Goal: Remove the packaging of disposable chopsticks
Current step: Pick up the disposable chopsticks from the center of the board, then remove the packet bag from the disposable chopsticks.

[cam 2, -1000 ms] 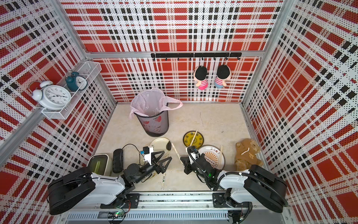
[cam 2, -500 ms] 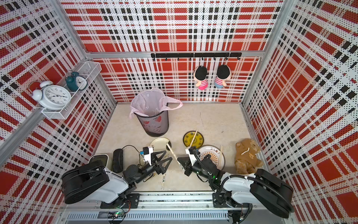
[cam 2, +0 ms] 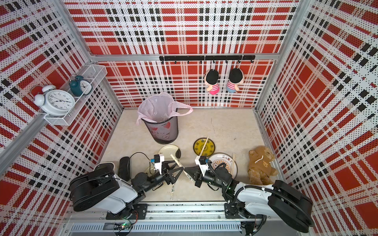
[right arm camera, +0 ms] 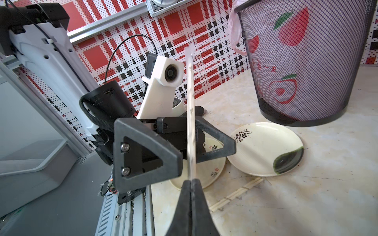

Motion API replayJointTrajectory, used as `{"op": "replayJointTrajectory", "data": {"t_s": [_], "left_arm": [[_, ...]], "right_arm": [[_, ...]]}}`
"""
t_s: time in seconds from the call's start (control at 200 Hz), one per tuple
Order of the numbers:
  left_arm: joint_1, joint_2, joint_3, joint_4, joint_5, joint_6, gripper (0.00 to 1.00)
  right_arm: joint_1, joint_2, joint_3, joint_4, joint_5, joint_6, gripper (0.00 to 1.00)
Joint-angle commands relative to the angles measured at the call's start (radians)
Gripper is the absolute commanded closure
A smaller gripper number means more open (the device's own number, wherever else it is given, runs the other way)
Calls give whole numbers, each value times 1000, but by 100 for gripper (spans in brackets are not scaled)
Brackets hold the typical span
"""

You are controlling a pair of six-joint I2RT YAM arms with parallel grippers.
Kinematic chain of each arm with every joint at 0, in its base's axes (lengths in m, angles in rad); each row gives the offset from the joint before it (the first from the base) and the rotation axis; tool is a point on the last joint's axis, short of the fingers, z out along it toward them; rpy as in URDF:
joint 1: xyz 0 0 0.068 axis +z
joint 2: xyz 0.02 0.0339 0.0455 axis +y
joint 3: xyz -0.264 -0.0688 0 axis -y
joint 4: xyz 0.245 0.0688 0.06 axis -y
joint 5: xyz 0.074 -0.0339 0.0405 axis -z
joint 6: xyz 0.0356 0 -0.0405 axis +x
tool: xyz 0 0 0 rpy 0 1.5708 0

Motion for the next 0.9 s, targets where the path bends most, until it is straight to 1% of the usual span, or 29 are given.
{"op": "replayJointTrajectory", "data": {"t_s": [0.0,0.215,0.281,0.486,0.636,0.827,0.897], "left_arm": [[-6,-41,6,192,33,31,19],[-6,-70,8,193,52,35,35],[-7,-80,11,193,60,35,42],[-9,-114,10,190,61,49,57],[-11,-114,16,189,73,52,69],[-11,-113,14,190,71,52,81],[-10,-111,13,190,74,53,83]], "right_arm": [[-6,4,-3,62,-41,-21,100],[-6,17,-3,96,-77,-25,100],[-6,18,-5,106,-87,-25,100],[-7,28,1,108,-91,-24,100],[-6,39,7,112,-93,-25,100],[-6,53,17,112,-95,-28,100],[-6,64,19,115,-96,-28,100]]}}
